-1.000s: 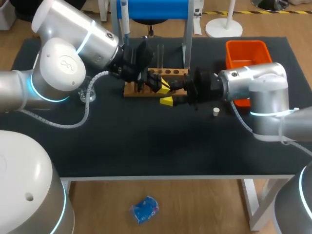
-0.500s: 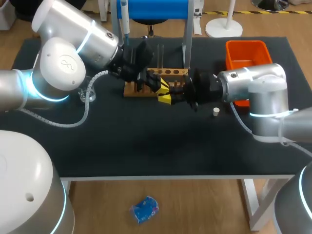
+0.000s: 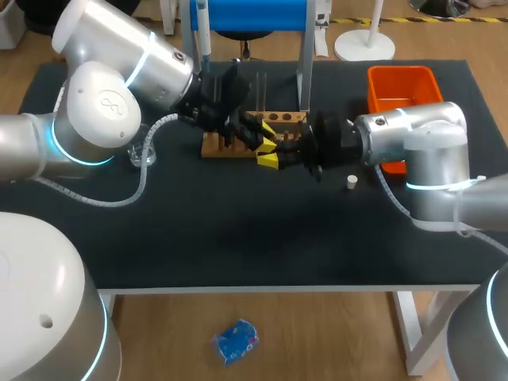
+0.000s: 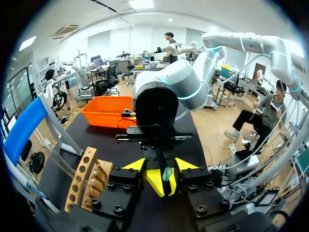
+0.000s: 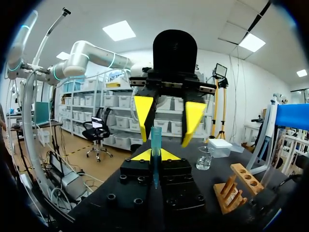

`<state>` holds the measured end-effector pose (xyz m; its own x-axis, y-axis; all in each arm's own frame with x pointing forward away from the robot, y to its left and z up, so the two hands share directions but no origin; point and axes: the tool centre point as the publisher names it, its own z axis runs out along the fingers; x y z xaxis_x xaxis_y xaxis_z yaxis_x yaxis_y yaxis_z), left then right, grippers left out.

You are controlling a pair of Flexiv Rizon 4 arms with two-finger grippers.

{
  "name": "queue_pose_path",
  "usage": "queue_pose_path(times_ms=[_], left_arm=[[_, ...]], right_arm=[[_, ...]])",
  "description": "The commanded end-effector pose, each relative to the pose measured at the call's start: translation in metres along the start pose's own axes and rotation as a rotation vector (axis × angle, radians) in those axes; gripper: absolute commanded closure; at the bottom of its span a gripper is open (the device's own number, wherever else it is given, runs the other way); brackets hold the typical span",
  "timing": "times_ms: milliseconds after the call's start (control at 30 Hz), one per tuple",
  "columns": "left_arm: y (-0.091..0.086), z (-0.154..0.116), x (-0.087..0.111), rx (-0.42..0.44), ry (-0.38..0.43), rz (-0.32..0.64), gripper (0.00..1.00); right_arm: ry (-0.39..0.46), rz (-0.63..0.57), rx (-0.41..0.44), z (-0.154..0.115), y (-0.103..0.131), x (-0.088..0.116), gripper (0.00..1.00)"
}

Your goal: Invert the test tube, pick up the pipette, mount the tip to pipette, aspirate from beaker and dispense into the tube, eject the tip, return the pipette, and cap with the stopper.

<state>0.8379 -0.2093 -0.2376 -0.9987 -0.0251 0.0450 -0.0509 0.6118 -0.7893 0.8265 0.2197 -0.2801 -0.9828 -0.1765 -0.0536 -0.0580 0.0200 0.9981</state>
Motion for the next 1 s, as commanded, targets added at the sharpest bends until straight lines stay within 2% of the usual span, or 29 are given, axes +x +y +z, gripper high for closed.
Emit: queue_pose_path(times_ms=[33,167,500,1000], left_arm=[[0.001,-0.011,0.004,0.019,-0.044,-0.001,0.0],[-0.004,-0.025,-0.003,0.036,-0.112,0.002,0.0],[-0.004,-0.025,-0.003,0.036,-0.112,0.002,0.0],[-0.004,-0.025,-0.003,0.036,-0.112,0.002,0.0]], right_arm=[[-0.001,0.002,0.005,-0.002,0.0,0.003,1.0],[-0.006,0.01,0.01,-0.008,-0.004,0.008,1.0],[-0.042,0.018,0.007,-0.031,-0.005,0.028,1.0],[-0.073,0.028,0.028,-0.08,-0.01,0.056,1.0]])
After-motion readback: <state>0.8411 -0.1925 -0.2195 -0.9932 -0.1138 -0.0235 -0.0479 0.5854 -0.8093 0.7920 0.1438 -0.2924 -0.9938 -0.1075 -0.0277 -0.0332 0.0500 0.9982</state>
